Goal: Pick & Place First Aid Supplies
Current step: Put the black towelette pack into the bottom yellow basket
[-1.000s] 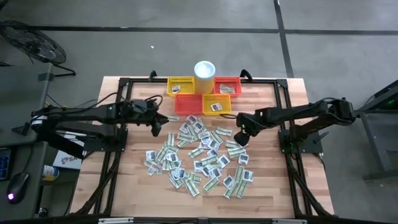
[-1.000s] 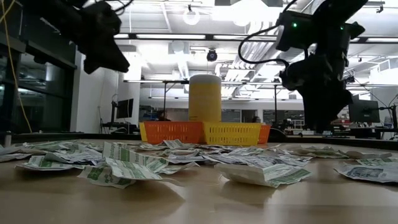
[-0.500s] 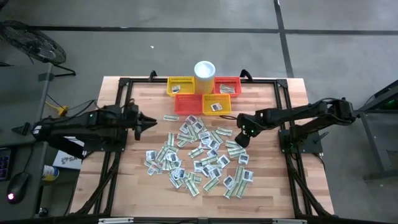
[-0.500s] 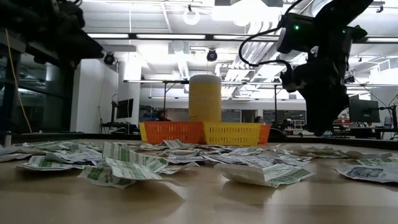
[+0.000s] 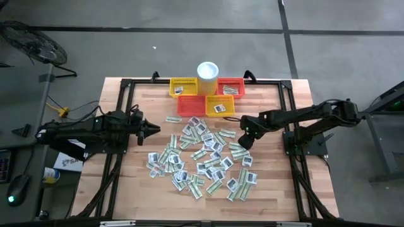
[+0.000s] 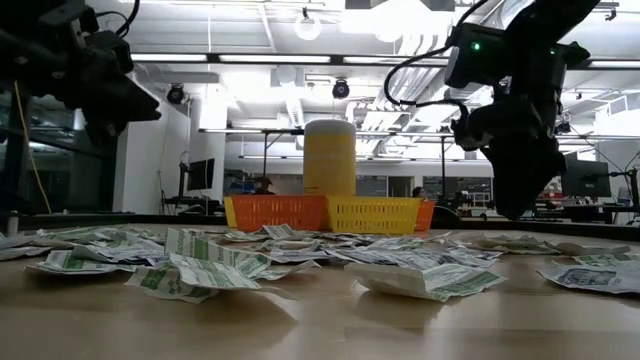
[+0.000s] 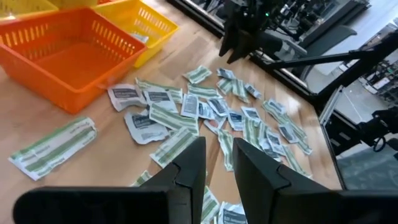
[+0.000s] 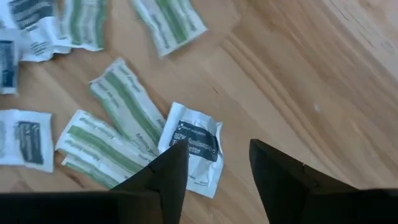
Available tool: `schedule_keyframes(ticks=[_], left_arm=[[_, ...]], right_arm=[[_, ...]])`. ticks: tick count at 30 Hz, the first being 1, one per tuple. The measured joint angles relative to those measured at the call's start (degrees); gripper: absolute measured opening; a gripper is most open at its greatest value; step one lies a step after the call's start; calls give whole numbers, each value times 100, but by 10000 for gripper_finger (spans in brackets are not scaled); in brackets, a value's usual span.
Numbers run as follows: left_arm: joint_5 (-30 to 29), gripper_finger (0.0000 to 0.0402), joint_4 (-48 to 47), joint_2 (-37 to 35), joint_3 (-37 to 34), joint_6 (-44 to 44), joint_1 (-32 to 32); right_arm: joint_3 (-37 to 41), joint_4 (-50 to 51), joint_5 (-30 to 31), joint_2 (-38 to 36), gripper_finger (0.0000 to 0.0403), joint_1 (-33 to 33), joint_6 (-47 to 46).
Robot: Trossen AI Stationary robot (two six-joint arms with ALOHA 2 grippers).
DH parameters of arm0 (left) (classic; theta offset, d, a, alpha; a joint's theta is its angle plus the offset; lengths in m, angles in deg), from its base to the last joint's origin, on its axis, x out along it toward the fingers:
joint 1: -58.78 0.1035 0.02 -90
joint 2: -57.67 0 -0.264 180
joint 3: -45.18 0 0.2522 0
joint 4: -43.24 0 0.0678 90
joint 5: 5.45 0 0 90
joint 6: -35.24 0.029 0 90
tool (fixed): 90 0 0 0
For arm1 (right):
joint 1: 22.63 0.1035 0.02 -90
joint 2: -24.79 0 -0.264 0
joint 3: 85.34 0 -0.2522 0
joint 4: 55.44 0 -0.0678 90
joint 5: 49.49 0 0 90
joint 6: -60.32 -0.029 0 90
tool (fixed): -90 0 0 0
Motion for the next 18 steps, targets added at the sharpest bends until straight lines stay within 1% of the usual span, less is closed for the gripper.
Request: schedule_keyframes(ticks=[3,7,11,14,18], left_arm=[[13,80,175,1,-137,-15,0],[20,80,203,1,-187,-32,0],[22,80,200,1,-188,-33,0],[25,80,160,1,-188,-32,2],[18,80,107,3,-188,3,2]], right_arm=[[-1,40,-3,228,178,-1,-174],[0,16,-10,520,210,-1,-279],[-2,-341,-123,639,233,-1,-293],[-17,-450,-190,769,233,1,-335],[-35,-429,-203,1003,214,-1,-386]])
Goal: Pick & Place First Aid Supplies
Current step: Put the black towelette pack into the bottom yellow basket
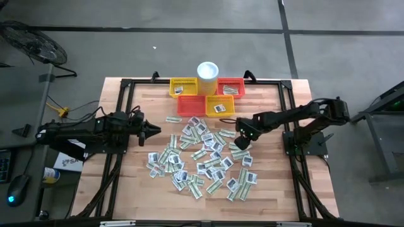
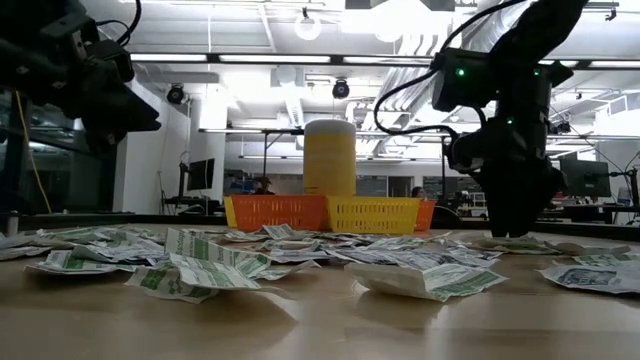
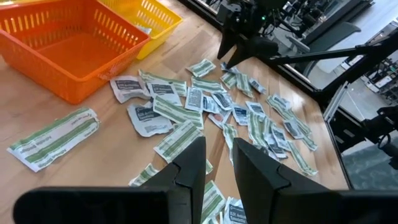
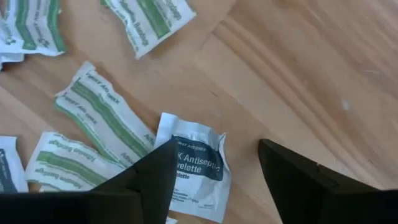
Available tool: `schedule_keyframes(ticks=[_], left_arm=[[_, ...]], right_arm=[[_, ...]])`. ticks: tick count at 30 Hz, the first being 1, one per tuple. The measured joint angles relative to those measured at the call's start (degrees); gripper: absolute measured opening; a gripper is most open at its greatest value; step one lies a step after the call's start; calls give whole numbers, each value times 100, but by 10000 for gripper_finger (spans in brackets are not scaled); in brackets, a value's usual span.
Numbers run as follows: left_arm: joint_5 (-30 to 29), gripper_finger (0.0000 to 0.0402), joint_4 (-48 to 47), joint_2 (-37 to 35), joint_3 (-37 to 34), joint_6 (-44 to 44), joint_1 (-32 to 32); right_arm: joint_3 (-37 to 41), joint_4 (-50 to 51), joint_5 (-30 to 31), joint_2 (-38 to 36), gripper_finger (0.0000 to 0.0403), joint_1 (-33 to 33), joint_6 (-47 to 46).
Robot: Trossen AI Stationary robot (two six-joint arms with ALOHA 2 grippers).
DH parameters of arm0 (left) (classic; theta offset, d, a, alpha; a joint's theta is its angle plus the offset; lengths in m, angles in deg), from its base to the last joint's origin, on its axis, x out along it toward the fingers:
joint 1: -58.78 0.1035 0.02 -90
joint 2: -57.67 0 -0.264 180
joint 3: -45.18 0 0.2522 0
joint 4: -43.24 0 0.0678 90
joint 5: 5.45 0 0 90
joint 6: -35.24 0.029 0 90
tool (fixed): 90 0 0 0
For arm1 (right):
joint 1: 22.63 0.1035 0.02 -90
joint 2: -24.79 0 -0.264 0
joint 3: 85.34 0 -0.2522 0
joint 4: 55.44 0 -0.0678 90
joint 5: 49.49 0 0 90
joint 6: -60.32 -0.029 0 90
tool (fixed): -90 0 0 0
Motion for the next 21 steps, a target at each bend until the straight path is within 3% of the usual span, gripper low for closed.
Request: schedule_keyframes(ticks=[6,18,21], left_arm=[[-34,80,-271,2,0,13,0],[107,80,-654,0,-2,9,0],[109,80,-676,1,-3,9,2]], right_arm=[[2,44,115,63,162,-2,-338],[29,110,196,-19,14,-4,-654],[39,96,235,-196,6,-11,-723]])
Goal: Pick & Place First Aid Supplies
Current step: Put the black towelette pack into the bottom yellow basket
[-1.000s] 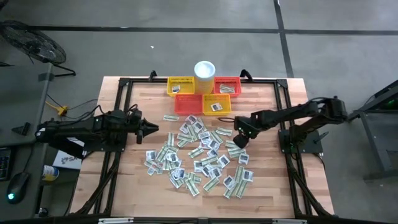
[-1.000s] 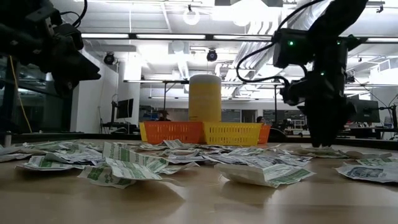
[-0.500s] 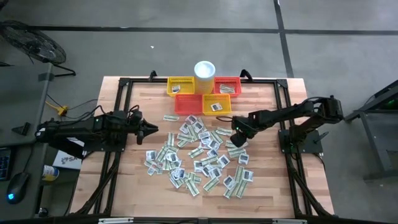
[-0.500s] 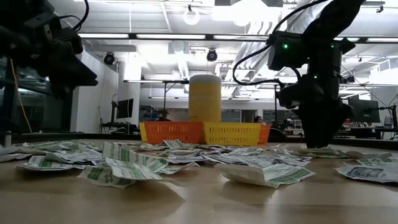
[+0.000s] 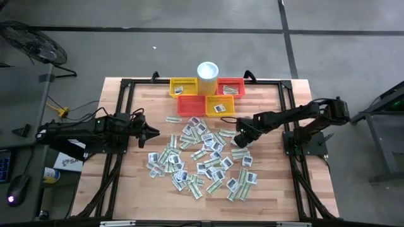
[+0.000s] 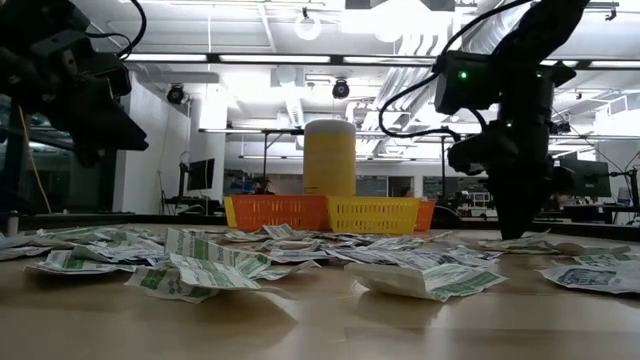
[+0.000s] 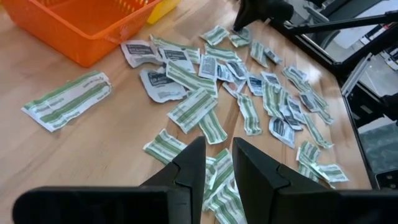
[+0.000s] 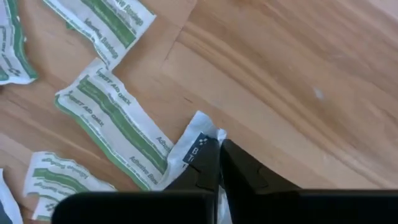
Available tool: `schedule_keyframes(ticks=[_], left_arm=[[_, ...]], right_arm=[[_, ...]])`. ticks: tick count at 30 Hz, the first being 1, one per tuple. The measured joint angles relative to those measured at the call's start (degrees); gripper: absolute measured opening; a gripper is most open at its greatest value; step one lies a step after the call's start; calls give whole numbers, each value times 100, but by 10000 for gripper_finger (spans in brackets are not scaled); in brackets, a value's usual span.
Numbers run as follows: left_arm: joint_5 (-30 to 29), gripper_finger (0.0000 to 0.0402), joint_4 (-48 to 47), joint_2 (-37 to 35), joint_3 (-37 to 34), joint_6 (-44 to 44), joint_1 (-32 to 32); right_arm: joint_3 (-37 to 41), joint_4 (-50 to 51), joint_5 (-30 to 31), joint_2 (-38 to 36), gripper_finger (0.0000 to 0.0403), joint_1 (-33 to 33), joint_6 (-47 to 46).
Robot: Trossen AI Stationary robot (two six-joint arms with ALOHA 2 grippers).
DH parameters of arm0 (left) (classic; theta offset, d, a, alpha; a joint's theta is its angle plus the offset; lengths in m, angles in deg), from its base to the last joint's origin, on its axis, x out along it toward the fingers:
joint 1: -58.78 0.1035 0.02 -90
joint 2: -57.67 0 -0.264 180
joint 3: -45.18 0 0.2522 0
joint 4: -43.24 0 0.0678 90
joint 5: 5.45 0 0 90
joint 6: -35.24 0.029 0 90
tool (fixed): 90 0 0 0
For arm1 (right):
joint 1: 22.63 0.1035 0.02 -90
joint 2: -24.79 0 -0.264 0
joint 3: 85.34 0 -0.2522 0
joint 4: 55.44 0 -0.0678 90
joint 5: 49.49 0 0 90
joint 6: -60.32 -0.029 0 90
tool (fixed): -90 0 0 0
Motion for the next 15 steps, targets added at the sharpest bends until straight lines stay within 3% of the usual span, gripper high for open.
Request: schedule_keyframes(ticks=[15], left_arm=[[-4,80,1,1,0,0,0]], right_arm=[[11,-101,449,-1244,1,-367,96]])
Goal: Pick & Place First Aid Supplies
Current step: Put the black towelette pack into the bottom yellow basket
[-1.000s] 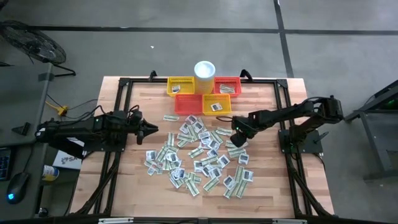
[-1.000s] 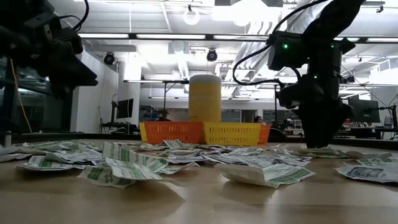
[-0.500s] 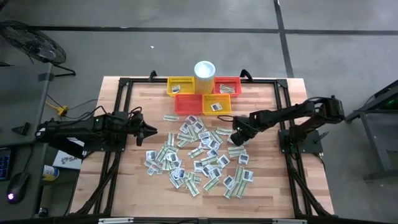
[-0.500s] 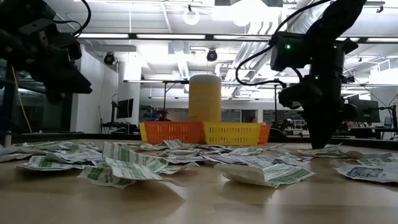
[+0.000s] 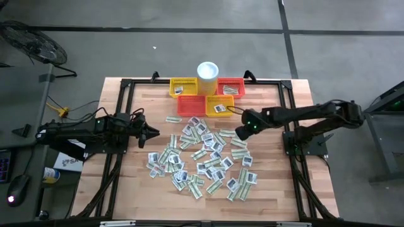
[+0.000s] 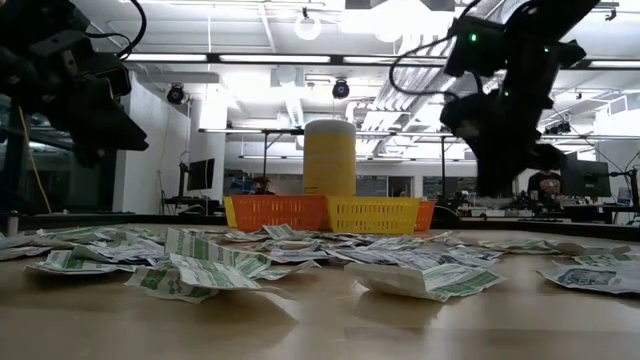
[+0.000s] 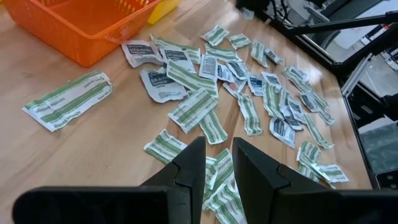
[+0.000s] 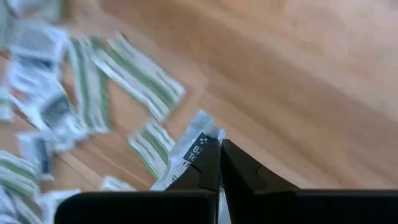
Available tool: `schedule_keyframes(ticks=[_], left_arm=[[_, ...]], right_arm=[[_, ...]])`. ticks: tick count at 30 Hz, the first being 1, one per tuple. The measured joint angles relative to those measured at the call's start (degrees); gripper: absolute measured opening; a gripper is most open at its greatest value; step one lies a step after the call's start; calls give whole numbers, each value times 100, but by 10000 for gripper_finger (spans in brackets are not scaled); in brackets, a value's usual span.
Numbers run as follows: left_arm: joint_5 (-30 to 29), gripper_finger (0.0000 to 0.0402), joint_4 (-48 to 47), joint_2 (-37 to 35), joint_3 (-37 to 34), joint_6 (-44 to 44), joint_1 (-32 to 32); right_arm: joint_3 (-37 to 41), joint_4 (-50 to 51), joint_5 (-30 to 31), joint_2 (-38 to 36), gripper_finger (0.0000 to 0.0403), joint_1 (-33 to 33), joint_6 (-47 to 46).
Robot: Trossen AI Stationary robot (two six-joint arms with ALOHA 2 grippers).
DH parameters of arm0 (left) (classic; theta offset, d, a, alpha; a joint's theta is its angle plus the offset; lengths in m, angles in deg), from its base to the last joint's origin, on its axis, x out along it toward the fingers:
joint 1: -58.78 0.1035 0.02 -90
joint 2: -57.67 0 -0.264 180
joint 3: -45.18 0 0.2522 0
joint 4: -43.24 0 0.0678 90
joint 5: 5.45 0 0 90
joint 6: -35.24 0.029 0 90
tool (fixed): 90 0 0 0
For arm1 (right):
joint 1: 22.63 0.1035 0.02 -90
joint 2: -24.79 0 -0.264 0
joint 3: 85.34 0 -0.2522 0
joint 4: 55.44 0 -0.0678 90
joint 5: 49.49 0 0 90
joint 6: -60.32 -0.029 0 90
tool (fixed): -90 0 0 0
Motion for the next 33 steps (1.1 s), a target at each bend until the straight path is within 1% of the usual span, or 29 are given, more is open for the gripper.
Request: schedule_keyframes(ticks=[6,11,15,19,25,30,33], left_arm=[[-37,80,1,-1,0,4,0],[-46,80,1,0,0,6,1],[-48,80,1,0,0,11,-1],[-48,80,0,0,0,20,0],[-50,80,0,-2,-1,20,0],[-50,80,-1,0,0,20,1],[-50,80,-1,0,0,17,-1]], right_arm=[[-9,-999,484,-301,1,-197,495],[-13,-2204,795,-248,0,-391,1438],[-17,-2798,845,-106,0,-657,2160],[-17,-3047,722,149,0,-1027,2562],[-20,-3445,394,721,0,-1524,2595],[-20,-3821,-6,1197,0,-1768,2607],[-20,-3981,-107,1351,0,-1836,2662]])
